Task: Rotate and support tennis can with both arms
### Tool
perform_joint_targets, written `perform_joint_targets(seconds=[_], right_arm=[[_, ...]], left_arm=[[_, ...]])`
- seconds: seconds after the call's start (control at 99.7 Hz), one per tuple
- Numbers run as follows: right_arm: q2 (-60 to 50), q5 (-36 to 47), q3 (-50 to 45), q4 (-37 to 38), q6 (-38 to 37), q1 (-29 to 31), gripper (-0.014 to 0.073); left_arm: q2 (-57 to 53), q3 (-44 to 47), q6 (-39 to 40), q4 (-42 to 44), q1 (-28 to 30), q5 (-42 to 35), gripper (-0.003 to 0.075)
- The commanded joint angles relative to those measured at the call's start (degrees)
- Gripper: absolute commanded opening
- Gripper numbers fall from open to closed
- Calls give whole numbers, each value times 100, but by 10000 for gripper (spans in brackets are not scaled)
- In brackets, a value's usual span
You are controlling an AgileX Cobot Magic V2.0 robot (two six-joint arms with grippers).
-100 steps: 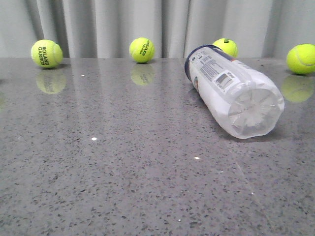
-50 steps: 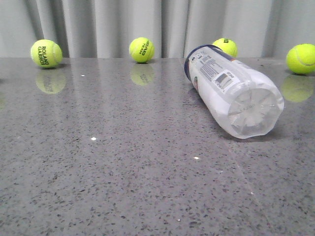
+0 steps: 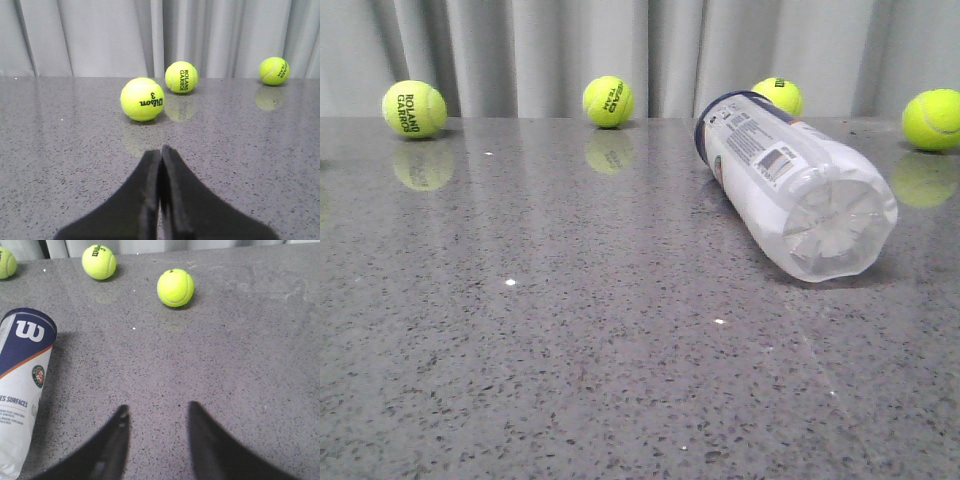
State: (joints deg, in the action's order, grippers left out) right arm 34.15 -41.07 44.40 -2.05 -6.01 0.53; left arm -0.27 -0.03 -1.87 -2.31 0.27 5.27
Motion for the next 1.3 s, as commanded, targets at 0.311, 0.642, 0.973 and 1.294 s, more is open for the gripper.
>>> perform_joint_targets(seconds=[0.311, 0.642, 0.973, 1.294], right_arm=[[1373, -698, 1248, -653, 528, -32, 645], [2794, -1344, 2293, -1127, 601, -1017, 645], [4443, -1720, 3447, -1161, 359, -1946, 645], [5798, -2121, 4490, -1156, -201, -2083, 645]], left_arm=[[-182, 254, 5, -22, 3, -424, -20], [-182, 254, 5, -22, 3, -424, -20], [-182, 254, 5, -22, 3, -424, -20], [-182, 254, 5, -22, 3, -424, -20]])
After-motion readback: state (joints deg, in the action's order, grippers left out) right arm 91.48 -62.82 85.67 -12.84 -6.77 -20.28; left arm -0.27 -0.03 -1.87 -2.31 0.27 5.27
